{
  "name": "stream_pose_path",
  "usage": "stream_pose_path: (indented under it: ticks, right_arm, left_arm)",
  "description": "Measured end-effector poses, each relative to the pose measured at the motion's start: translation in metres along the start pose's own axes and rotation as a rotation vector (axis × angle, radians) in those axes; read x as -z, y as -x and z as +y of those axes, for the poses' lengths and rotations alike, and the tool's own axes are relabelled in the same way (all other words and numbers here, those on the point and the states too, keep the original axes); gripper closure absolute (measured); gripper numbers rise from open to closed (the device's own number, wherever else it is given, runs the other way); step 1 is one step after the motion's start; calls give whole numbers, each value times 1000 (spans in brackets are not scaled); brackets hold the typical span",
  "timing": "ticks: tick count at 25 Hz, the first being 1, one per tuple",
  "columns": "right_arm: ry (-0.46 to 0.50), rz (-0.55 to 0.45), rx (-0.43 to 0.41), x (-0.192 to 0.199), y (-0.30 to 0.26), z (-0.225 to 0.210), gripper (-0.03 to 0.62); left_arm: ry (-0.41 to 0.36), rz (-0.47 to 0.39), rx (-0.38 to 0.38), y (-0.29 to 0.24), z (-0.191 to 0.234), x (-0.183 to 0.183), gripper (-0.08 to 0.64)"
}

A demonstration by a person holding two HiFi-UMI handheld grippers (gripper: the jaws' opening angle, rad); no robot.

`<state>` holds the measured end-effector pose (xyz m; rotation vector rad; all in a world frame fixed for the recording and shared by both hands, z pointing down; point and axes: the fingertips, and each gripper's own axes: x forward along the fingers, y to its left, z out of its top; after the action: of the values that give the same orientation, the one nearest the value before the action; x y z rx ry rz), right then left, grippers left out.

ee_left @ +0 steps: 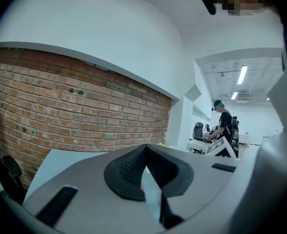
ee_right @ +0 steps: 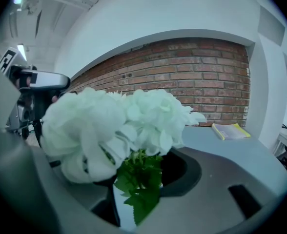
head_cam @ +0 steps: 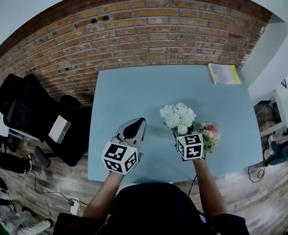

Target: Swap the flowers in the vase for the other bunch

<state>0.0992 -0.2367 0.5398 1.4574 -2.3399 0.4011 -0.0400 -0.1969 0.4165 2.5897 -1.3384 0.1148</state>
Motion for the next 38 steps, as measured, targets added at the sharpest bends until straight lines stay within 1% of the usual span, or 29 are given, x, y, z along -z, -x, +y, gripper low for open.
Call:
stream_pose_path:
  ticks: [9,15,26,38]
  right_arm:
    - [-4,-13,2,-3,4,3,376]
    - [-18,-42,7,-18,12,5,376]
    - [17,-99,16,-57,33,14,376]
    - [10,-196,24,-113,63,21,376]
  left_arm:
    - [-2,-3,4,6,2,2,555]
    - [5,-12,9,10,2,0,555]
    - [20,-38,21,19,2,0,555]
    - [36,-52,37,25,3,-2,555]
